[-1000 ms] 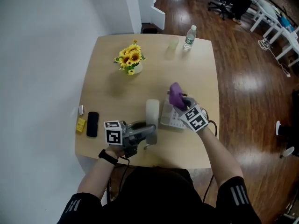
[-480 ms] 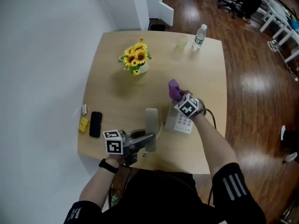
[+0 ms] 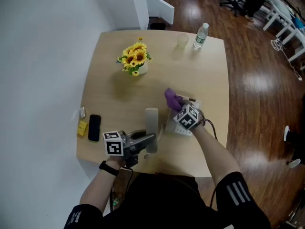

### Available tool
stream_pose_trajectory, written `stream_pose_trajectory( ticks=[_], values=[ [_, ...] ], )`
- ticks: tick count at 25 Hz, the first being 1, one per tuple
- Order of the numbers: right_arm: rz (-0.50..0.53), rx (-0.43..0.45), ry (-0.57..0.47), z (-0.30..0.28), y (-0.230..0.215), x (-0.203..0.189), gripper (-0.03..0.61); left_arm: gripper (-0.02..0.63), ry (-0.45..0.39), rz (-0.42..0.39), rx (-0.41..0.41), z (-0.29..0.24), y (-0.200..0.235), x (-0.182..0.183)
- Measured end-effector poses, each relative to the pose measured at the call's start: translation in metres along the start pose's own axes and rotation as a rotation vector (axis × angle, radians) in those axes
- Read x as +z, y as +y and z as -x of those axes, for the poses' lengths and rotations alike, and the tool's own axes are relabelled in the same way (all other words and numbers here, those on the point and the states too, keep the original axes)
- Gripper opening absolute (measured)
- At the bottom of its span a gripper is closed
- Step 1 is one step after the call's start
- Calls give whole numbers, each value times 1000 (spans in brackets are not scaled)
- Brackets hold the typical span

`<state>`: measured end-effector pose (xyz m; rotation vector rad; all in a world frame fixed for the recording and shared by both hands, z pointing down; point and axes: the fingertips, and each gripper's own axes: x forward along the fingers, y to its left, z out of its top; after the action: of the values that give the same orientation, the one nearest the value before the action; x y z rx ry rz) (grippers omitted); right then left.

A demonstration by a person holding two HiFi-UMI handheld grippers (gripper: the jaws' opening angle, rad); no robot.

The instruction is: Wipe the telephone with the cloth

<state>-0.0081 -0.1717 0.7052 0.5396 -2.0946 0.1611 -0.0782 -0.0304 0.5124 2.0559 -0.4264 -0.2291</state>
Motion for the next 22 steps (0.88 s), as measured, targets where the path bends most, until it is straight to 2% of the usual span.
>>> stream_pose_trajectory(
  ticks=[6,11,17,19,22],
  values=[
    [84,61,19,3,52,-16,133,92,20,-5,-19,-6,-4,1],
    [69,88,26,1,87,-31,133,91,28,-12,-27,-5,-6,-1],
    [99,139,60,0,125,-47,132,91,30,-15,-29,0,-10,-4],
    [81,144,66,0,131,-51,132,91,31,-15,-29,1,-11,-6],
    [-26,159,62,1,129,-51,132,91,38,-19,-22,2,-12,-8]
  ],
)
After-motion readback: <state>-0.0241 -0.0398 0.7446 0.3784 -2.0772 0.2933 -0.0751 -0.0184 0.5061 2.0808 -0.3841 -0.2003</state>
